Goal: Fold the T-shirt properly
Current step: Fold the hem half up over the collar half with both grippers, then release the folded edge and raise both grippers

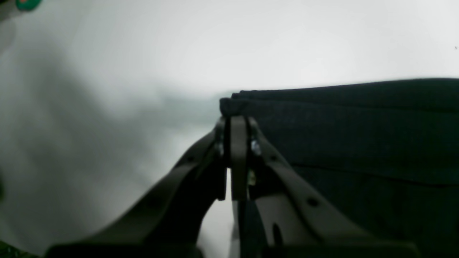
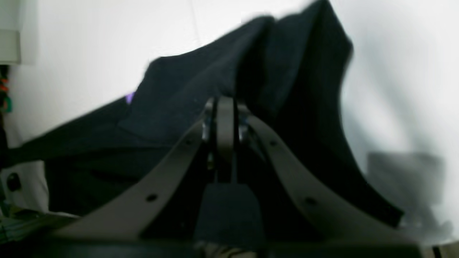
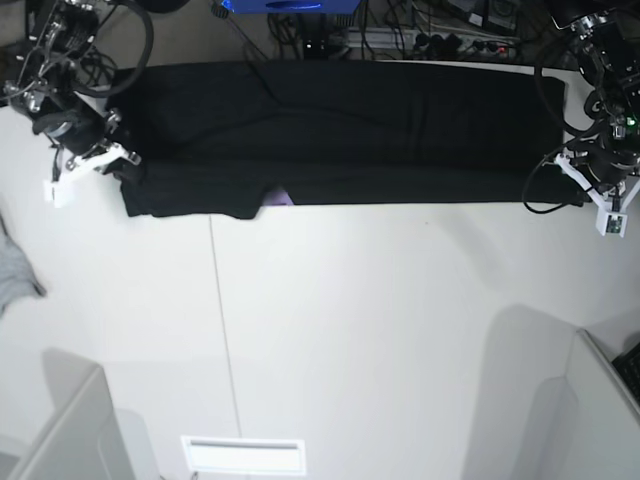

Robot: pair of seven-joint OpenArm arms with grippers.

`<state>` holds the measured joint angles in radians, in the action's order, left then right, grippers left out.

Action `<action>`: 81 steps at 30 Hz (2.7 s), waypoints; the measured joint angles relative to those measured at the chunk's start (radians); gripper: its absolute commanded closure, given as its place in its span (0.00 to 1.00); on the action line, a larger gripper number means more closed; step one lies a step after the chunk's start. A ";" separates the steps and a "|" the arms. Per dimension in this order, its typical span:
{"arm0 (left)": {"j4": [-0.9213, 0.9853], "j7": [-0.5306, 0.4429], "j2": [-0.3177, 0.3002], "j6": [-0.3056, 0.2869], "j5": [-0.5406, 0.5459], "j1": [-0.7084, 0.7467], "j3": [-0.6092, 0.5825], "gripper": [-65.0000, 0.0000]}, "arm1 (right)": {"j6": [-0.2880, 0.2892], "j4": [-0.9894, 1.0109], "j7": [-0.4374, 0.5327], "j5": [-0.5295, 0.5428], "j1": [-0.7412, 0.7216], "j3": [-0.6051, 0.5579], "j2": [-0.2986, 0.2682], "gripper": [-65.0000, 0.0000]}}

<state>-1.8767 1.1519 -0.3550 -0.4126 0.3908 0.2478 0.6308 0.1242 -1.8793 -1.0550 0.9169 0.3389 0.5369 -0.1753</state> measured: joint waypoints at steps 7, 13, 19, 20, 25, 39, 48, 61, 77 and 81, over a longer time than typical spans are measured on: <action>-0.027 0.009 0.002 -0.003 -0.001 0.050 -0.002 1.00 | 0.000 -0.050 0.010 0.005 0.032 0.000 0.000 1.00; -0.054 0.001 0.002 -0.003 0.000 0.085 -0.003 1.00 | 0.000 -0.052 0.006 0.001 0.072 0.001 0.000 1.00; -0.053 0.003 0.002 -0.003 0.000 0.117 -0.004 1.00 | 0.000 -0.050 0.007 0.000 0.087 0.001 0.000 1.00; -0.053 0.005 0.003 -0.003 0.000 0.120 -0.004 1.00 | 0.000 -0.050 0.007 0.000 0.089 0.001 0.000 1.00; -0.053 0.001 0.002 -0.003 0.000 0.141 -0.004 1.00 | 0.000 -0.050 0.007 0.000 0.105 0.001 0.000 1.00; -0.052 0.000 0.002 -0.003 -0.001 0.182 -0.010 1.00 | -0.054 -0.017 0.011 0.001 0.130 0.001 0.000 1.00; -0.052 0.000 0.001 -0.003 0.000 0.199 -0.007 1.00 | -0.056 0.029 0.011 0.000 0.130 0.001 0.000 1.00; -0.057 -0.002 0.009 -0.007 0.013 0.195 0.039 0.21 | -0.062 -0.068 0.017 -0.009 0.139 0.099 -0.004 0.55; -0.018 -0.001 0.183 0.001 0.095 0.123 0.120 1.00 | -0.026 0.055 0.017 -0.091 0.049 -0.086 -0.013 1.00; -0.009 -0.002 0.208 0.008 -0.086 0.122 0.065 1.00 | -0.022 0.081 0.026 -0.258 0.009 -0.115 0.024 1.00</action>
<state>-1.8858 1.1496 -0.1471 -0.4046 0.3050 0.3695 0.6956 0.1024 -1.7981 -1.0286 0.6590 0.3481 0.4221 -0.1509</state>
